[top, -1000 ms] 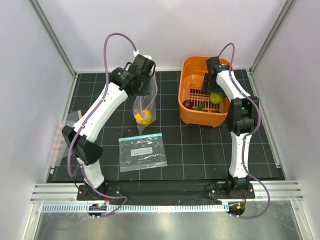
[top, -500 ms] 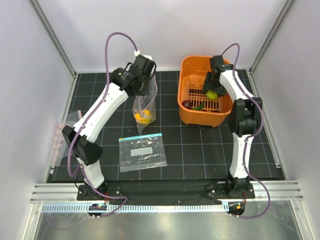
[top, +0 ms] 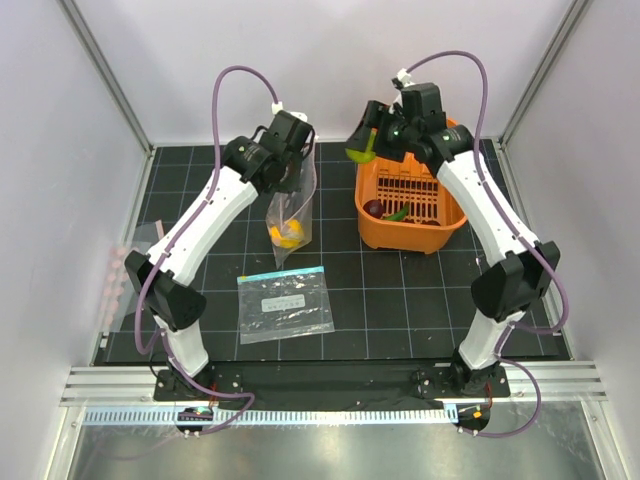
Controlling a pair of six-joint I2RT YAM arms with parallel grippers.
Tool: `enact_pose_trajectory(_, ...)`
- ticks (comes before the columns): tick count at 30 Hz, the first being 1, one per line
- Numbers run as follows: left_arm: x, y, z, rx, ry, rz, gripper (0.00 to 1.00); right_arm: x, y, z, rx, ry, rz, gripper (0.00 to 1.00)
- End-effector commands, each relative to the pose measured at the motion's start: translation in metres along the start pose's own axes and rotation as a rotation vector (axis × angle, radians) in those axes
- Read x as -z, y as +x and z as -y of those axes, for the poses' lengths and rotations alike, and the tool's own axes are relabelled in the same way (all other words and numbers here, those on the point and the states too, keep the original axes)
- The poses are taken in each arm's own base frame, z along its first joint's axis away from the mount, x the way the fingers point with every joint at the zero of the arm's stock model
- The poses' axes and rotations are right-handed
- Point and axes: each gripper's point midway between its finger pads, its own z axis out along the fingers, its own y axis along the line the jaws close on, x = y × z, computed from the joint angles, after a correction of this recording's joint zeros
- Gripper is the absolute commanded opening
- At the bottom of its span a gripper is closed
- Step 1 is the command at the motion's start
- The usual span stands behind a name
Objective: Place the food in the zip-top bag and seal the zipper
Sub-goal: Pick up the fake fruit from the bin.
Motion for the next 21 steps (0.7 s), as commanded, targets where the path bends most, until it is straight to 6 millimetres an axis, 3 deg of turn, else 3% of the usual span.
enact_pose_trajectory(1,0.015,-0.007,0.003,0.032,0.043,0.040,0.01,0.032,-0.021,-0.064,-0.021,-0.238,0.093,0.47)
enact_pose_trajectory(7,0.016,-0.003,0.005,0.061,0.058,0.037,0.01,0.063,-0.017,-0.118,-0.086,-0.434,0.140,0.47)
enact_pose_trajectory(8,0.016,-0.002,0.005,0.064,0.058,0.037,0.00,0.061,-0.006,-0.123,-0.095,-0.448,0.118,0.47)
enact_pose_trajectory(13,0.023,-0.006,0.004,0.080,0.069,0.053,0.00,0.066,0.010,-0.147,-0.127,-0.509,0.105,0.45)
enact_pose_trajectory(21,0.035,-0.015,0.002,0.093,0.076,0.084,0.01,0.063,0.030,-0.166,-0.163,-0.547,0.056,0.43)
